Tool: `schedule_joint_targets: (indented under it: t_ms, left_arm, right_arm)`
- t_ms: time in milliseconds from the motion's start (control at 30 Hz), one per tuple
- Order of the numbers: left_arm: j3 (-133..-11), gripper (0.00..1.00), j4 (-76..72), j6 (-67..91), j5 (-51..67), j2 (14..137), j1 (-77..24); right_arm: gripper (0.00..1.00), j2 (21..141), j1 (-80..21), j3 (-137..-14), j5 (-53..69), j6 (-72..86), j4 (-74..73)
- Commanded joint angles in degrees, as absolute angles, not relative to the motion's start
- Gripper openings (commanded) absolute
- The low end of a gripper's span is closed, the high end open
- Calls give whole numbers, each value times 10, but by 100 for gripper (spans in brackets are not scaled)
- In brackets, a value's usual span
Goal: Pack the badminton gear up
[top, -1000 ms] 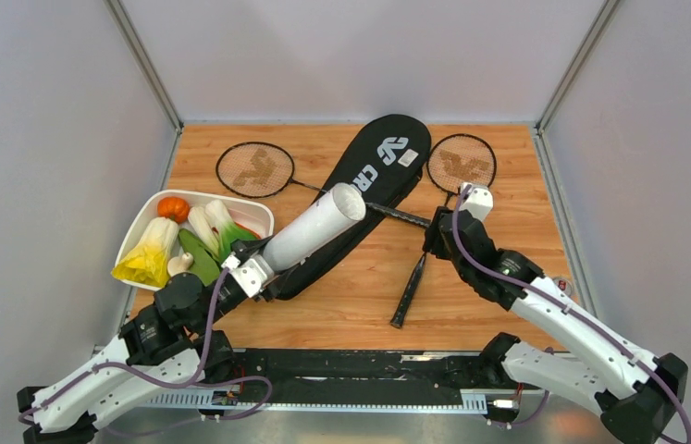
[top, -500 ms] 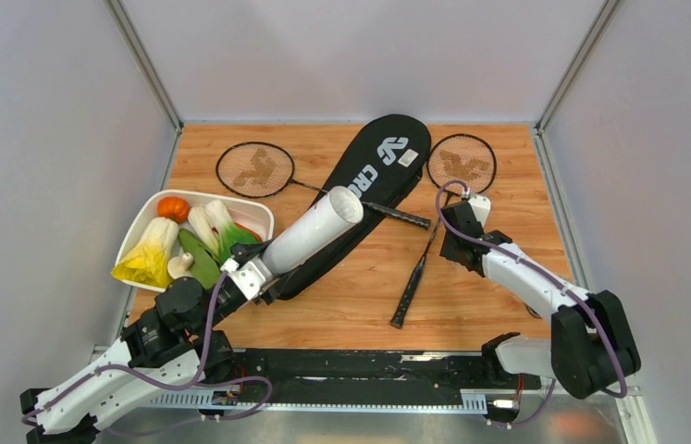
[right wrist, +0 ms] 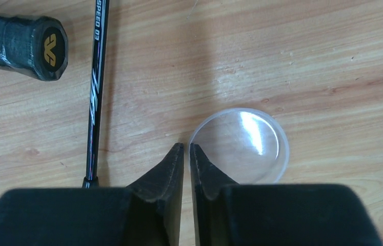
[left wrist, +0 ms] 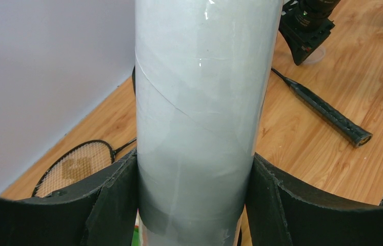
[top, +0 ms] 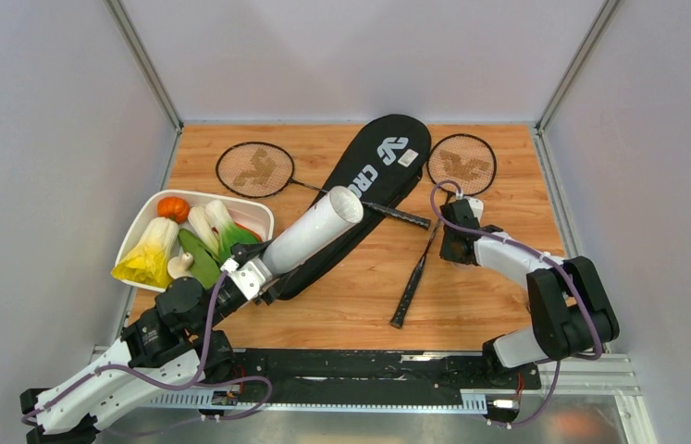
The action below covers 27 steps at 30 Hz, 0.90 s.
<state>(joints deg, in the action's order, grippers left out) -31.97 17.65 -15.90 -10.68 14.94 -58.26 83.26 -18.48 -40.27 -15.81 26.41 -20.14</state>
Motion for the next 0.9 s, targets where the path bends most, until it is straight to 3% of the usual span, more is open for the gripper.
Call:
schedule_joint_targets:
  t_ms: [0, 133, 333, 600, 733, 867]
  left_arm:
    - [-323, 55, 132, -153, -107, 147, -582]
    - [-323, 54, 132, -152, -107, 149, -582]
    - [-324, 54, 134, -152, -107, 156, -582]
    - [-324, 55, 141, -160, -107, 181, -582]
    - [-323, 55, 143, -163, -94, 193, -582]
    - [-323, 55, 150, -170, -78, 203, -582]
  right_arm:
    - [11, 847, -175, -406, -131, 261, -185]
    - [0, 844, -173, -408, -130, 256, -185]
    - [0, 776, -173, -408, -138, 245, -189]
    - [0, 594, -174, -418, -81, 235, -192]
    - [0, 524, -174, -433, -3, 226, -191]
    - [0, 466, -174, -464, 150, 200, -167]
